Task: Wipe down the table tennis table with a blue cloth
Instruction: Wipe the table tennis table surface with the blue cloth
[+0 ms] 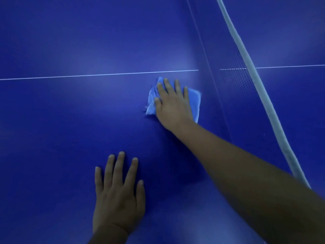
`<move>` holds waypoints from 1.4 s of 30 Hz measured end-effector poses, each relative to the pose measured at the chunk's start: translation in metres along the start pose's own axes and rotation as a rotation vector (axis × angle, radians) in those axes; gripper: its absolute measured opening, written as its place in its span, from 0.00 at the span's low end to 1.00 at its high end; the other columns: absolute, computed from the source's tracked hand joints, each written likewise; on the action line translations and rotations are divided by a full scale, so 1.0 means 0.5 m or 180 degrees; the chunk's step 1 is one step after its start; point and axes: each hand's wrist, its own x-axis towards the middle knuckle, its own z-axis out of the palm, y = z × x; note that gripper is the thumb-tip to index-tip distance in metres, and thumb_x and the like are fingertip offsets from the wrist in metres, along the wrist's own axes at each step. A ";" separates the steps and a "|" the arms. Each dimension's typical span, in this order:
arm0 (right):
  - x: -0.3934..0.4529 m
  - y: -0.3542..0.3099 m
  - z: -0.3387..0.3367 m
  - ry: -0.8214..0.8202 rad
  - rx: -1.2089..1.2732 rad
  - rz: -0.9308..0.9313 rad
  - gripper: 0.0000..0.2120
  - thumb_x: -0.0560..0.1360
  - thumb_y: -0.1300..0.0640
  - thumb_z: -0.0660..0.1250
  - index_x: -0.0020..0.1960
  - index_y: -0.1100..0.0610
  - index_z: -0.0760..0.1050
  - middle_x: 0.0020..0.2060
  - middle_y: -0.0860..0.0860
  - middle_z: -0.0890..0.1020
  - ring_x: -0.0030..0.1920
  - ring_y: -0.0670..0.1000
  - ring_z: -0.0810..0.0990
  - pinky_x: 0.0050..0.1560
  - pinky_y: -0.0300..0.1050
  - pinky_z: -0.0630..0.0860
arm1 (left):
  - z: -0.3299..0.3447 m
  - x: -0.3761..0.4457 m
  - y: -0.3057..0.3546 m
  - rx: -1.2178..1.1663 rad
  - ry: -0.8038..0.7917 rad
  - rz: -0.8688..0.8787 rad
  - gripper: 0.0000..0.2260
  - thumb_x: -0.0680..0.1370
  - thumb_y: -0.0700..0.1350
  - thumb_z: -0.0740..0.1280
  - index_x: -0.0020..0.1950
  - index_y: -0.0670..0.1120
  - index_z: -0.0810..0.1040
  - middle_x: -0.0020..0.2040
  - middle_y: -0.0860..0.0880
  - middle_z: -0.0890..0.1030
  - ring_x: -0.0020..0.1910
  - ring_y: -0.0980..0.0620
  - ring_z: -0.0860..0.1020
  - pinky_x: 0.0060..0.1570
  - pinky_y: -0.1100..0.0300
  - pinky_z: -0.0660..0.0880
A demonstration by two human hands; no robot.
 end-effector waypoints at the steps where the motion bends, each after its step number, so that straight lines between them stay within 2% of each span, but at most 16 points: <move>1: -0.028 -0.010 0.010 0.0100 -0.0013 0.0009 0.26 0.83 0.48 0.50 0.80 0.53 0.56 0.80 0.51 0.56 0.80 0.60 0.49 0.78 0.61 0.47 | 0.001 0.001 -0.003 -0.0011 0.0023 0.0026 0.27 0.76 0.54 0.56 0.72 0.45 0.74 0.76 0.41 0.67 0.76 0.40 0.62 0.72 0.35 0.54; 4: -0.077 -0.081 0.030 0.0142 -0.0023 -0.0279 0.27 0.82 0.47 0.48 0.79 0.54 0.58 0.79 0.51 0.59 0.79 0.61 0.52 0.77 0.63 0.49 | 0.005 0.002 -0.004 -0.0044 0.0099 0.0054 0.27 0.76 0.54 0.57 0.71 0.45 0.75 0.75 0.40 0.68 0.75 0.39 0.62 0.72 0.35 0.54; 8: 0.101 -0.161 0.019 -0.0016 0.0111 -0.0354 0.26 0.84 0.47 0.47 0.81 0.53 0.54 0.80 0.49 0.56 0.80 0.59 0.48 0.77 0.62 0.46 | 0.013 0.000 -0.008 -0.0011 0.0155 0.0069 0.27 0.75 0.54 0.58 0.70 0.44 0.75 0.75 0.40 0.68 0.75 0.38 0.63 0.73 0.34 0.54; 10: 0.203 -0.152 0.001 -0.0133 0.0153 -0.0141 0.26 0.84 0.48 0.48 0.81 0.52 0.53 0.81 0.49 0.54 0.80 0.58 0.48 0.77 0.63 0.45 | 0.015 0.001 -0.008 0.0000 0.0168 0.0070 0.27 0.75 0.54 0.58 0.70 0.44 0.76 0.74 0.39 0.69 0.74 0.38 0.64 0.72 0.33 0.55; 13: 0.268 -0.058 -0.024 -0.0016 0.0083 0.0404 0.26 0.84 0.48 0.49 0.81 0.51 0.53 0.81 0.49 0.54 0.80 0.59 0.49 0.77 0.63 0.47 | 0.013 0.001 -0.009 -0.0022 0.0153 0.0078 0.26 0.75 0.54 0.57 0.70 0.44 0.76 0.75 0.40 0.68 0.75 0.38 0.63 0.72 0.33 0.54; 17: 0.136 0.064 -0.021 0.0349 0.0162 0.1170 0.26 0.84 0.47 0.49 0.80 0.52 0.55 0.80 0.50 0.56 0.79 0.60 0.51 0.76 0.66 0.49 | 0.013 0.002 -0.012 -0.0090 0.0094 0.0048 0.27 0.80 0.58 0.51 0.70 0.45 0.75 0.75 0.40 0.68 0.75 0.38 0.63 0.73 0.34 0.53; 20: 0.072 0.020 0.006 0.0386 0.0052 0.0801 0.25 0.83 0.47 0.49 0.79 0.52 0.56 0.80 0.50 0.57 0.79 0.61 0.53 0.75 0.65 0.50 | 0.015 0.001 -0.012 -0.0129 0.0140 0.0044 0.28 0.81 0.60 0.47 0.71 0.46 0.73 0.74 0.40 0.69 0.74 0.38 0.63 0.72 0.34 0.53; 23: 0.179 -0.023 -0.007 0.0112 0.0096 0.0141 0.25 0.83 0.46 0.49 0.79 0.49 0.58 0.80 0.48 0.57 0.79 0.60 0.52 0.76 0.65 0.48 | 0.021 0.002 -0.012 -0.0049 0.0265 0.0076 0.26 0.78 0.57 0.54 0.69 0.46 0.76 0.73 0.40 0.70 0.74 0.38 0.64 0.71 0.33 0.55; 25: 0.275 -0.009 -0.025 -0.0006 0.0139 0.0145 0.25 0.83 0.44 0.49 0.79 0.46 0.58 0.80 0.47 0.57 0.79 0.61 0.50 0.76 0.67 0.47 | 0.024 0.001 -0.013 -0.0006 0.0271 0.0100 0.26 0.79 0.57 0.54 0.69 0.45 0.77 0.73 0.39 0.70 0.74 0.38 0.64 0.71 0.33 0.54; 28: 0.339 0.074 -0.045 0.0043 0.0240 0.0536 0.25 0.82 0.40 0.49 0.78 0.42 0.59 0.80 0.45 0.56 0.79 0.63 0.49 0.73 0.72 0.44 | 0.020 0.001 -0.013 -0.0072 0.0146 0.0081 0.29 0.82 0.60 0.46 0.69 0.45 0.76 0.74 0.39 0.69 0.75 0.38 0.63 0.72 0.34 0.53; 30: 0.302 0.124 -0.049 0.0091 0.0288 0.0714 0.25 0.81 0.38 0.48 0.77 0.40 0.59 0.80 0.44 0.56 0.79 0.63 0.50 0.72 0.73 0.46 | 0.014 0.003 -0.011 -0.0103 0.0127 0.0083 0.27 0.81 0.58 0.50 0.70 0.45 0.75 0.75 0.40 0.68 0.75 0.38 0.62 0.72 0.34 0.53; 33: 0.120 0.152 -0.033 0.0280 0.0169 0.0886 0.25 0.81 0.38 0.49 0.77 0.40 0.59 0.79 0.44 0.58 0.78 0.61 0.53 0.71 0.72 0.54 | 0.006 0.001 -0.009 -0.0127 0.0040 0.0076 0.27 0.76 0.55 0.57 0.71 0.45 0.74 0.76 0.40 0.67 0.76 0.38 0.61 0.73 0.35 0.51; 36: -0.154 0.124 0.004 0.0350 -0.0015 0.0628 0.25 0.81 0.40 0.50 0.77 0.42 0.59 0.79 0.46 0.60 0.78 0.61 0.57 0.70 0.72 0.56 | -0.001 0.005 -0.008 -0.0140 -0.0100 0.0052 0.28 0.75 0.56 0.56 0.71 0.45 0.74 0.75 0.40 0.67 0.76 0.39 0.61 0.73 0.35 0.50; 38: -0.275 0.098 0.023 0.0292 -0.0063 0.0382 0.25 0.82 0.40 0.51 0.77 0.43 0.60 0.78 0.46 0.62 0.77 0.61 0.58 0.70 0.73 0.56 | -0.006 0.006 -0.005 -0.0156 -0.0183 0.0017 0.28 0.76 0.56 0.55 0.71 0.45 0.75 0.75 0.40 0.68 0.76 0.39 0.60 0.72 0.36 0.51; 40: -0.261 0.095 0.020 0.0085 -0.0045 0.0266 0.25 0.82 0.39 0.51 0.77 0.43 0.62 0.78 0.46 0.62 0.78 0.62 0.58 0.71 0.74 0.55 | -0.009 0.006 -0.004 -0.0162 -0.0203 -0.0004 0.28 0.76 0.56 0.55 0.71 0.45 0.75 0.75 0.39 0.68 0.75 0.39 0.60 0.72 0.36 0.50; 42: -0.154 0.092 0.004 0.0096 -0.0111 0.0275 0.25 0.82 0.40 0.51 0.77 0.42 0.61 0.79 0.45 0.60 0.78 0.61 0.55 0.72 0.73 0.53 | -0.010 0.007 -0.003 -0.0131 -0.0239 0.0001 0.28 0.76 0.56 0.55 0.71 0.45 0.75 0.75 0.40 0.68 0.76 0.39 0.60 0.72 0.36 0.50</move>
